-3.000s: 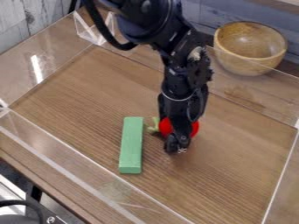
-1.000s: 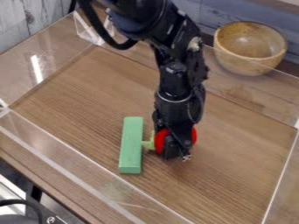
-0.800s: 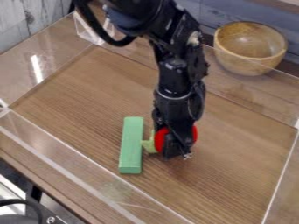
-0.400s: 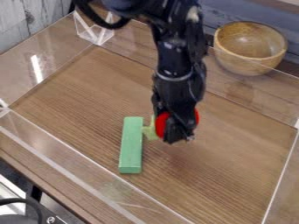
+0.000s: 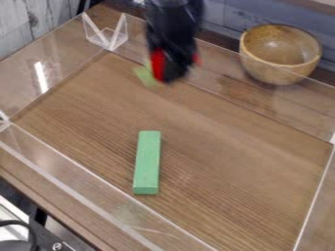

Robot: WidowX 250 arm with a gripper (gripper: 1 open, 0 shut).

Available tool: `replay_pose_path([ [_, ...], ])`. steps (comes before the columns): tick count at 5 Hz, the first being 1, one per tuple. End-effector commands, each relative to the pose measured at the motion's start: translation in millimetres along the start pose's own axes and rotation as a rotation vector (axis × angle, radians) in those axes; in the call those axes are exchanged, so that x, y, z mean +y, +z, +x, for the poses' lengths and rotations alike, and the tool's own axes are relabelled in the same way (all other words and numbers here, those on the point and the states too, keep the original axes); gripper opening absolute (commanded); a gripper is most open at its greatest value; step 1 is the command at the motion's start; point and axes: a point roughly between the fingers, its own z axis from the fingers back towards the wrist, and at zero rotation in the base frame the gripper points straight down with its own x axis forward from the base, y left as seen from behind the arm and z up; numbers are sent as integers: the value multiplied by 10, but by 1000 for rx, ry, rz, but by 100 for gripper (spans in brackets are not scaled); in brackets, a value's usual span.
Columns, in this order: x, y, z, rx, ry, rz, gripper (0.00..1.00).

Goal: Move the red object to the left side of the table

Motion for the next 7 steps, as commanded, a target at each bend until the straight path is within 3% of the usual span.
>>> replay_pose_path([
  [1, 497, 91, -105, -23, 40, 52, 0],
  [2, 874, -4, -297, -18, 59, 67, 0],
  [3, 1051, -97, -319, -19, 80, 80, 0],
  [6, 1172, -482, -94, -36, 108, 78, 0],
  [7, 1227, -605, -171, -29, 117, 70, 0],
])
